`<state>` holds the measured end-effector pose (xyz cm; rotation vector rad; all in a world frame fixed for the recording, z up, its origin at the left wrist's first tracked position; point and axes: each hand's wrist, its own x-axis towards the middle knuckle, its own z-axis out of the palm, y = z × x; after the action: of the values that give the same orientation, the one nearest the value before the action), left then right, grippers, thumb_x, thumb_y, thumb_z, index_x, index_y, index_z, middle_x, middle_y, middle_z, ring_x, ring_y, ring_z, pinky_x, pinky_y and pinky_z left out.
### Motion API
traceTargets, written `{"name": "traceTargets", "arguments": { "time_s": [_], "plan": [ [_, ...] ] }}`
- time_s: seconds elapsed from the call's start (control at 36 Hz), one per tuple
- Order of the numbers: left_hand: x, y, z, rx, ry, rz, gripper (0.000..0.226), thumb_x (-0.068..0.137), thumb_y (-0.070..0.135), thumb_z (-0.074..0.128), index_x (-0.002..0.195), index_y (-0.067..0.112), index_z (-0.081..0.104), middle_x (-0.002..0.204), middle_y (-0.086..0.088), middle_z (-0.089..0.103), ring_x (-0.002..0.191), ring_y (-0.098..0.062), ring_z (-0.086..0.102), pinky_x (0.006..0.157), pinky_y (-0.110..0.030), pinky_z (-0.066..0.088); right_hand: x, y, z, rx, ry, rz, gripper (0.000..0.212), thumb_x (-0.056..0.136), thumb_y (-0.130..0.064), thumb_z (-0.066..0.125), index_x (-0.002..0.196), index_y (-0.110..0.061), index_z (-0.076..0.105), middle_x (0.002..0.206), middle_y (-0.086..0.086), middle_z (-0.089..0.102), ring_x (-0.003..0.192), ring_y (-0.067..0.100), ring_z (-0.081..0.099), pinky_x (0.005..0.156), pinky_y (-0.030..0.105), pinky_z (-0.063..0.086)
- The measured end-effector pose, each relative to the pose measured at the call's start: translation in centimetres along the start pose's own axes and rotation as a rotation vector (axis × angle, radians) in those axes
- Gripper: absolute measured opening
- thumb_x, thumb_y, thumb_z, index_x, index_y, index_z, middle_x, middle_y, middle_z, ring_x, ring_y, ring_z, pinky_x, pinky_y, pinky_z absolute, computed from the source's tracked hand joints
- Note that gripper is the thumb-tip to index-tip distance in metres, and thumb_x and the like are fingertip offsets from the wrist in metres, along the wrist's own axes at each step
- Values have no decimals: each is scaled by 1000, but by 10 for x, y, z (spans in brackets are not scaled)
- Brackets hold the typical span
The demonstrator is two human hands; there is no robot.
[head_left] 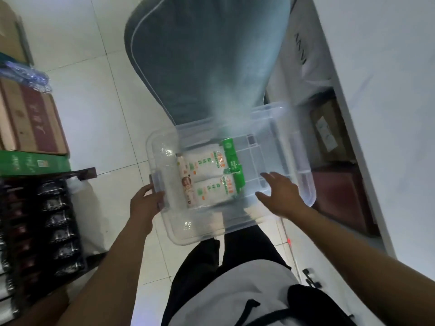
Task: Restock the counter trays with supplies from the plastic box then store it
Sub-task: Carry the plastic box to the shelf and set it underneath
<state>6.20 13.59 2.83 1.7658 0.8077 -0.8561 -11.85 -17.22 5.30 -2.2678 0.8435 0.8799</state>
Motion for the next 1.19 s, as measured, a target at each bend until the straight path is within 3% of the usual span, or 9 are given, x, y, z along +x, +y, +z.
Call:
{"name": "traceTargets", "arguments": {
  "time_s": [0.17, 0.28, 0.33, 0.44, 0.53, 0.64, 0.83, 0.94, 1.19],
  "plan": [
    [8, 5, -77, 50, 85, -34, 44, 88, -2, 63, 129, 12, 59, 101, -12, 67, 79, -21, 62, 71, -32, 53, 61, -15, -19, 206, 230, 123, 77, 87, -52, 58, 152, -24, 27, 157, 11, 31, 143, 36, 31, 112, 56, 27],
    [8, 9, -103, 42, 111, -48, 34, 90, 3, 60, 121, 15, 62, 80, -3, 62, 63, -13, 57, 56, -24, 51, 104, -24, -29, 622, 77, 351, 65, 81, -55, 62, 131, -14, 54, 123, 14, 62, 110, 34, 59, 87, 38, 50],
    [6, 12, -109, 37, 97, -51, 27, 90, 6, 60, 115, 18, 62, 76, -2, 59, 63, -14, 55, 59, -27, 47, 115, -32, -32, 842, -28, 426, 46, 84, -48, 66, 113, -13, 60, 98, 12, 62, 86, 29, 59, 67, 31, 44],
    [5, 14, -113, 85, 37, -63, 17, 93, 12, 58, 109, 19, 59, 74, -3, 56, 63, -17, 53, 61, -29, 45, 119, -33, -29, 904, -47, 423, 54, 80, -47, 69, 120, -11, 61, 99, 12, 59, 83, 27, 54, 68, 32, 43],
    [6, 16, -115, 118, 14, -53, 26, 91, 14, 58, 116, 23, 61, 86, -5, 64, 72, -19, 59, 65, -30, 50, 103, -27, -23, 941, -36, 443, 37, 85, -44, 66, 102, -12, 63, 92, 14, 54, 83, 27, 49, 64, 31, 40],
    [15, 20, -122, 191, -58, 8, 45, 90, 11, 60, 132, 26, 57, 110, -10, 67, 84, -24, 63, 67, -33, 54, 73, -14, -4, 997, 94, 456, 30, 87, -42, 64, 85, -12, 63, 81, 16, 56, 72, 25, 51, 61, 28, 40],
    [49, 37, -139, 270, -260, 81, 46, 91, 11, 61, 135, 22, 52, 108, -11, 66, 83, -25, 62, 70, -36, 53, -15, -10, 28, 1139, 376, 530, 17, 76, -22, 73, 68, -8, 67, 56, 9, 55, 51, 22, 50, 59, 27, 39],
    [70, 36, -148, 373, -340, 96, 46, 91, 20, 62, 136, 22, 52, 131, -17, 59, 104, -32, 60, 80, -41, 52, -93, -36, 76, 1184, 547, 624, 20, 74, -28, 69, 69, -8, 72, 68, 10, 70, 58, 21, 62, 62, 32, 50],
    [38, 27, -133, 803, -553, 220, 38, 89, 31, 57, 124, 16, 55, 113, -15, 60, 101, -39, 60, 80, -46, 51, -255, -74, 240, 1363, 843, 944, 36, 74, -44, 63, 73, -8, 67, 61, 2, 56, 61, 17, 49, 63, 32, 39]
  ]
}}
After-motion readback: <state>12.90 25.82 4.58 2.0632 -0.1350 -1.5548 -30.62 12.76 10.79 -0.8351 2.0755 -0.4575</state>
